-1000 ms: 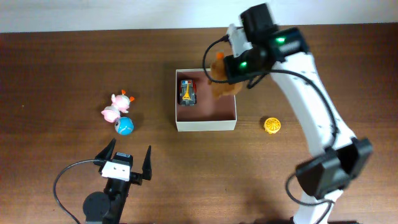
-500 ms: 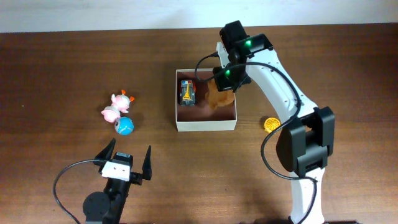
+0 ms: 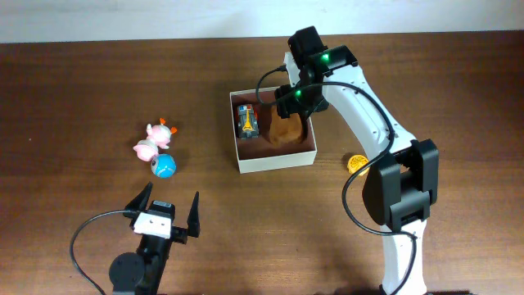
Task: Pack container
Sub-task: 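Carry the hamster into the box beside the truck and lower it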
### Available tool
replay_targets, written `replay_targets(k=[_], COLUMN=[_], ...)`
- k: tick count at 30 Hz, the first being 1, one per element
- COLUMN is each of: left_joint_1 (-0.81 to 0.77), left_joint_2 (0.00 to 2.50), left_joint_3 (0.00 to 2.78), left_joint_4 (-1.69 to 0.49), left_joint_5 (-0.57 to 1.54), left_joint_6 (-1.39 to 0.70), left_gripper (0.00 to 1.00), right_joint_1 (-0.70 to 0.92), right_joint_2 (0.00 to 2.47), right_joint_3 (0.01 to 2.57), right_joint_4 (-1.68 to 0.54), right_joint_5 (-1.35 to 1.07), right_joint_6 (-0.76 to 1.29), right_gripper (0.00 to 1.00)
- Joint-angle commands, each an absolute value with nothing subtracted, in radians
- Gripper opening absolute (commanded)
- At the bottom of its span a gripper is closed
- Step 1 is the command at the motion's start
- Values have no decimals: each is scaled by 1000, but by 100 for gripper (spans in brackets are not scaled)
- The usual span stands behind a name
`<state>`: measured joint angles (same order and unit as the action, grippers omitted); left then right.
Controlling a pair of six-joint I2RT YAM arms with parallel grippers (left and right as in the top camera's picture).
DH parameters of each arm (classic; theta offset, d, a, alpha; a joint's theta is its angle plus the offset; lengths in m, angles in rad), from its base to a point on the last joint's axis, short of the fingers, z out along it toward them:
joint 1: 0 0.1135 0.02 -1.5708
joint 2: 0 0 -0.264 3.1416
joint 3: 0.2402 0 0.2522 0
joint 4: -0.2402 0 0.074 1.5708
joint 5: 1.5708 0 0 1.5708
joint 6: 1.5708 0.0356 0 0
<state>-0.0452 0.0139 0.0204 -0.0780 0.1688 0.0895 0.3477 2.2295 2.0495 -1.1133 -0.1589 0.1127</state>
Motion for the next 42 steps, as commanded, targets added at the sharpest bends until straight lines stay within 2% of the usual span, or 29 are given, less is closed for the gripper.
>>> replay_targets(k=[1, 5, 10, 12, 16, 23, 42], left_joint_1=[-40, -40, -40, -40, -40, -40, -40], left_joint_2=[6, 6, 6, 6, 6, 6, 6], left_joint_3=[15, 15, 15, 15, 15, 15, 15], left_joint_4=[-77, -77, -77, -77, -77, -77, -77], left_joint_5=[176, 176, 176, 177, 176, 177, 176], left_joint_6=[103, 103, 103, 103, 103, 103, 103], left_gripper=[99, 100, 99, 100, 100, 100, 99], right_joint_1=[354, 368, 414, 442, 491, 524, 445], right_joint_2=[2223, 2209, 2207, 2207, 2208, 2248, 2285], right_joint_3=[2059, 2059, 2059, 2059, 2059, 2059, 2059], right_joint_4=[-1118, -1146, -1182, -1177, -1163, -1151, -1128], right_joint_5=[-228, -308, -314, -313, -279, -167, 29], right_joint_6=[117, 117, 117, 117, 118, 152, 166], right_gripper=[66, 56, 28, 20, 13, 9, 7])
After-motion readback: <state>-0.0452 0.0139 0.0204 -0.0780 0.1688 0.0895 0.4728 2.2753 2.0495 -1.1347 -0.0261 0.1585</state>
